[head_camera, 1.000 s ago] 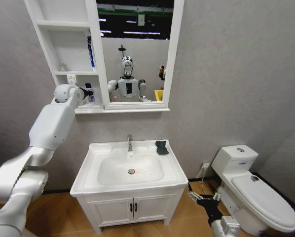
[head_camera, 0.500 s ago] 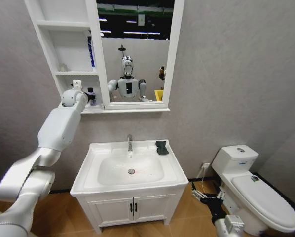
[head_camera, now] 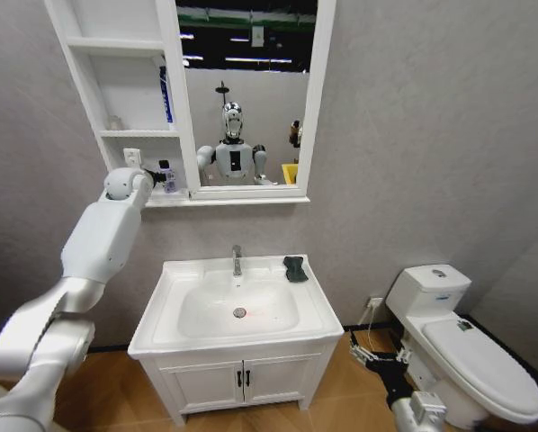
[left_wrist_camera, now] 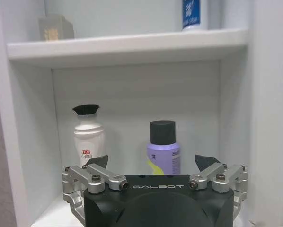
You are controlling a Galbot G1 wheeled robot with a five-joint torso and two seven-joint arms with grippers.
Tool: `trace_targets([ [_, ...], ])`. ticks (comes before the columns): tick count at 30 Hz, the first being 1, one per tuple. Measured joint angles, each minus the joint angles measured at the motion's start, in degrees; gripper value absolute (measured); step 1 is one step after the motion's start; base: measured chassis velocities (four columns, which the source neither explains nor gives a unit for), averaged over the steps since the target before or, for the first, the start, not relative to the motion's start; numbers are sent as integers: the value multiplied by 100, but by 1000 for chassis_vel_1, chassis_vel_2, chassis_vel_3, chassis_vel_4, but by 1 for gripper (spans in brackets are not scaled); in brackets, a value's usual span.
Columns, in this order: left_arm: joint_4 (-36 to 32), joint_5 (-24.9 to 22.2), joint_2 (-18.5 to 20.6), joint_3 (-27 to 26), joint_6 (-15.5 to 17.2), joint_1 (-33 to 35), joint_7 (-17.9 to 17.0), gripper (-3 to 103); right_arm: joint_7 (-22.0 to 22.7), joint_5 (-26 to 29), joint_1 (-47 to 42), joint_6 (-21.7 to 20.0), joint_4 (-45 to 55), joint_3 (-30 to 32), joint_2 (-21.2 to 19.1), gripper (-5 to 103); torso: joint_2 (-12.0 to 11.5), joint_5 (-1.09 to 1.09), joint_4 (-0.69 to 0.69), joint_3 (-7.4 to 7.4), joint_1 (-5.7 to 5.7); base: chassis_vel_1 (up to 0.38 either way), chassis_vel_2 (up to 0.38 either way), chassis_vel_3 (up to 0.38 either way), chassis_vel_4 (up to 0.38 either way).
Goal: Move facial cleanser and shampoo from washbasin to cabinet, then wipe washbasin with towel.
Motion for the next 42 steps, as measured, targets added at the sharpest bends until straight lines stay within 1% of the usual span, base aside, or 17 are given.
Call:
trace_targets([
  [2, -411, -89, 53, -92, -11, 247, -168, 100, 4, 1, 20, -10, 3, -5, 4, 100, 0, 3, -2, -1, 0, 0, 0, 0, 0],
  [4, -1475, -368, 217, -356, -121, 1112, -567, 100, 67, 37, 72, -51, 26, 6, 36, 100, 0, 2, -4, -1, -1, 0, 0, 0, 0],
  [6, -2097, -466, 312, -591, -182, 1685, -680, 100, 86, 72, 81, -63, 48, 30, 40, 100, 0, -3, -3, 0, 1, 0, 0, 0, 0],
  [8, -3097, -405, 426, -1066, -439, 2727, -685, 100, 88, 109, 63, -64, 86, 69, 37, 100, 0, 4, -1, -1, 0, 0, 0, 0, 0],
  [9, -3097, -405, 426, -1066, -439, 2727, -685, 100, 88, 109, 63, -64, 86, 69, 37, 100, 0, 4, -1, -1, 0, 0, 0, 0, 0],
  [11, -4059, 119, 340, -1668, -888, 4281, -523, 100, 88, 143, 39, -54, 124, 91, 43, 100, 0, -1, -1, -1, -1, 0, 0, 0, 0],
  [12, -4059, 119, 340, -1668, -888, 4281, -523, 100, 88, 143, 39, -54, 124, 91, 43, 100, 0, -1, -1, -1, -1, 0, 0, 0, 0],
  [14, -4683, 1164, -47, -2422, -1439, 5855, -7, 100, 87, 163, 24, -34, 151, 80, 46, 100, 1, 4, 0, -2, -1, 0, 0, 0, 0],
  [15, -4683, 1164, -47, -2422, -1439, 5855, -7, 100, 87, 163, 24, -34, 151, 80, 46, 100, 1, 4, 0, -2, -1, 0, 0, 0, 0],
  [16, -4983, 1776, -383, -2876, -1740, 6801, 392, 100, 77, 170, 19, -32, 169, 58, 37, 100, 1, -1, 0, -2, -2, 0, 0, 0, 0],
  [18, -5471, 2412, -1083, -3496, -2083, 8139, 911, 100, 67, 172, 46, -34, 189, 6, 26, 100, 1, 0, 3, -2, -2, 0, 0, 0, 0],
  [20, -5600, 2525, -1286, -3622, -2146, 8454, 1041, 100, 66, 173, 58, -39, 192, -7, 22, 100, 1, 1, 5, -2, -2, 0, 0, 0, 0],
  [21, -5981, 2787, -1884, -3921, -2365, 9349, 1385, 100, 50, 180, 87, -66, 197, -33, -14, 100, 1, 2, 2, -2, -2, 0, 0, 0, 0],
  [22, -6122, 2864, -2089, -3997, -2453, 9668, 1472, 100, 34, 184, 97, -75, 197, -37, -34, 100, 1, 3, 2, -2, -3, 0, 0, 0, 0],
  [25, -6416, 2999, -2457, -4142, -2671, 10354, 1656, 100, 18, 210, 114, -88, 194, -36, -80, 100, 1, 4, -2, -1, -3, 0, 0, 0, 0],
  [29, -6423, 3145, -2687, -4361, -2912, 10597, 1821, 100, -10, 241, 90, -87, 223, -35, -109, 100, 1, 3, -2, -1, -1, 0, 0, 0, 0],
  [42, -6324, 3143, -2680, -4355, -2928, 10515, 1800, 100, -48, 391, -89, -29, 439, 61, -120, 100, 0, 1, -1, 0, 0, 0, 0, 0, 0],
])
